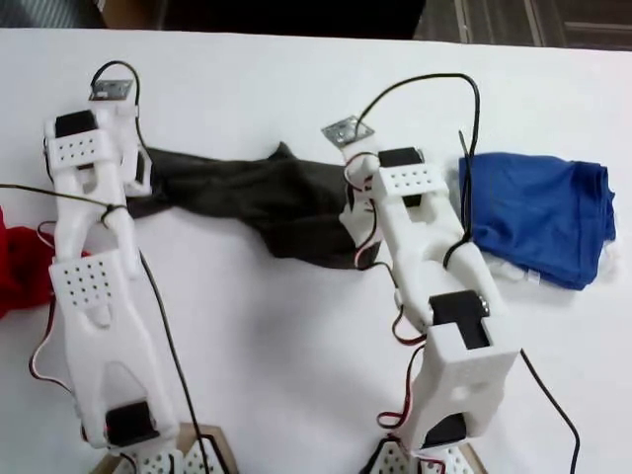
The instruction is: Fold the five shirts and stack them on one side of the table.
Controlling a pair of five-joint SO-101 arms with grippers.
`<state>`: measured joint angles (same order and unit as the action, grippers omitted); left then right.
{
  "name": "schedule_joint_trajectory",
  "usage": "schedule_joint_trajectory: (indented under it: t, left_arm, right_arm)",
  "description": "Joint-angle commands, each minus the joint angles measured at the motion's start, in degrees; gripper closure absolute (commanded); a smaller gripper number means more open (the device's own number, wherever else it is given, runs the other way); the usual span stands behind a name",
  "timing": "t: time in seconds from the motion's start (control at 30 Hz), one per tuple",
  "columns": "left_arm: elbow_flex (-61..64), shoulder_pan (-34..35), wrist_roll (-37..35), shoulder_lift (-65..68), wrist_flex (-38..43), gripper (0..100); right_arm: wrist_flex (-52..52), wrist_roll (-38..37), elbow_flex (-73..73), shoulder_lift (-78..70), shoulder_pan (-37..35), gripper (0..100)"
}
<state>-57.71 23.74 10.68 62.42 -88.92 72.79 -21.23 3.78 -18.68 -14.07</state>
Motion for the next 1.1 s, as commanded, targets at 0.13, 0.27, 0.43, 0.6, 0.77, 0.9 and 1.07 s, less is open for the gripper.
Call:
schedule_joint_trajectory:
  t: [0.13,0.27,0.43,0.6,0.77,0.9,1.07]
  left_arm:
    - [-0.75,1.76,-0.35,0.44,0.26,74]
    - [-0.75,1.76,-0.35,0.44,0.26,74]
    - [-0.75,1.76,-0.35,0.44,0.26,74]
    - [-0.75,1.76,-0.35,0.44,0.26,74]
    - [-0.75,1.76,-0.35,0.44,0.26,74]
    - [-0.75,1.76,-0.35,0.44,0.26,74]
    - [-0.75,1.76,-0.35,0.44,0.26,74]
  right_arm:
    - [-0.22,0.62,-0.18,3.47,-0.31,91.9]
    - [-0.22,0.44,-0.18,3.47,-0.48,85.8]
    - [-0.66,0.44,-0.26,3.47,-0.48,87.2]
    - [-1.36,0.62,-0.26,3.47,-0.40,90.9]
    - [-1.36,0.62,-0.26,3.38,-0.40,90.7]
    - [-1.36,0.26,-0.44,3.47,-0.40,94.7]
    - [0.48,0.18,-3.52,6.37,0.04,97.7]
